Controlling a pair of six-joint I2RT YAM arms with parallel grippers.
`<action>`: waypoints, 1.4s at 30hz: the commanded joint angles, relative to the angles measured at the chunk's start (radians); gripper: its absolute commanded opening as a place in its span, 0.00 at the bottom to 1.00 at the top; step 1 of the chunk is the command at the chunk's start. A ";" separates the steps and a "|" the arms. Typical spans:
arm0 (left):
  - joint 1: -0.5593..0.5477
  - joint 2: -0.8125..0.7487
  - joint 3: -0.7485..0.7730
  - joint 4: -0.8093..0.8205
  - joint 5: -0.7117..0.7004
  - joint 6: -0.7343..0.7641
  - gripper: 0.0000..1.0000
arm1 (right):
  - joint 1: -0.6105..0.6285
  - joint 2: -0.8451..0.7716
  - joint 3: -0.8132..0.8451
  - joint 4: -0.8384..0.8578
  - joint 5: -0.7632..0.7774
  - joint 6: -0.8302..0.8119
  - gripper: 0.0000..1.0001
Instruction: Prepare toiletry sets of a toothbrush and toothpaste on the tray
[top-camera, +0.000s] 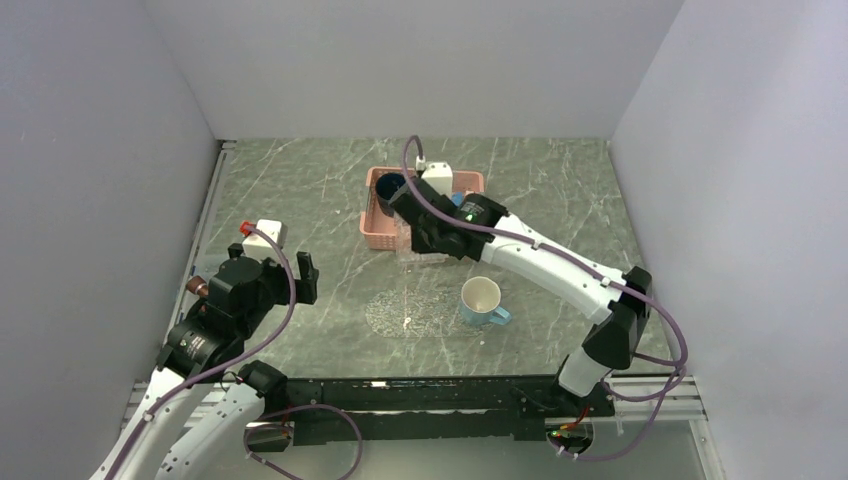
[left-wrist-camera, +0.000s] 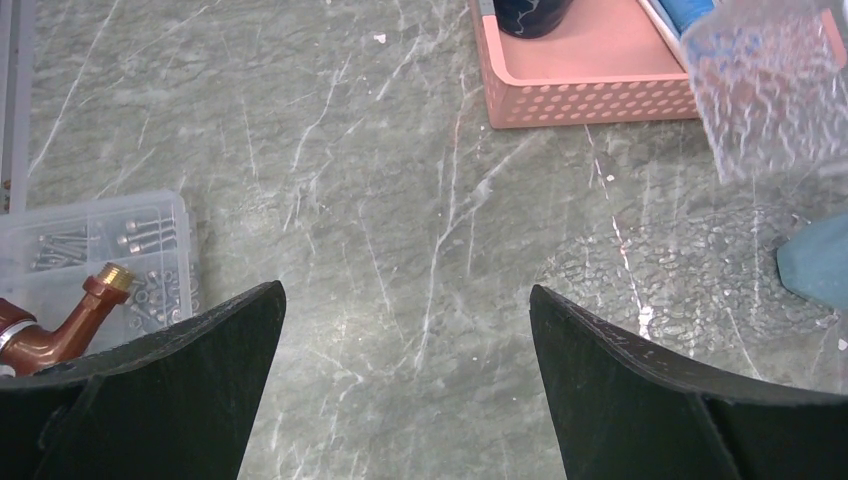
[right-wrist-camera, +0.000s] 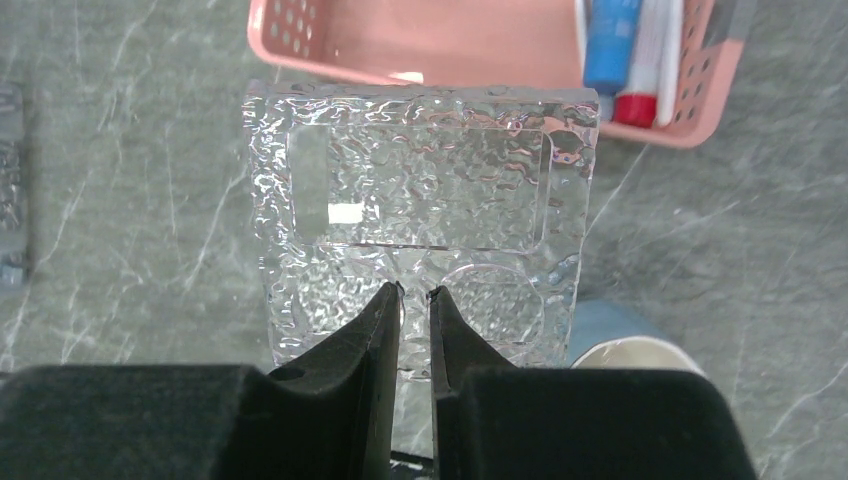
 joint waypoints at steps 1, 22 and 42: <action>-0.001 -0.003 0.015 0.004 -0.034 -0.023 0.99 | 0.056 -0.042 -0.047 -0.022 0.065 0.137 0.00; 0.000 -0.017 0.013 0.001 -0.043 -0.028 0.99 | 0.162 -0.048 -0.335 0.021 0.042 0.380 0.00; 0.000 0.007 0.015 -0.001 -0.050 -0.028 0.99 | 0.161 -0.031 -0.432 0.115 -0.008 0.354 0.00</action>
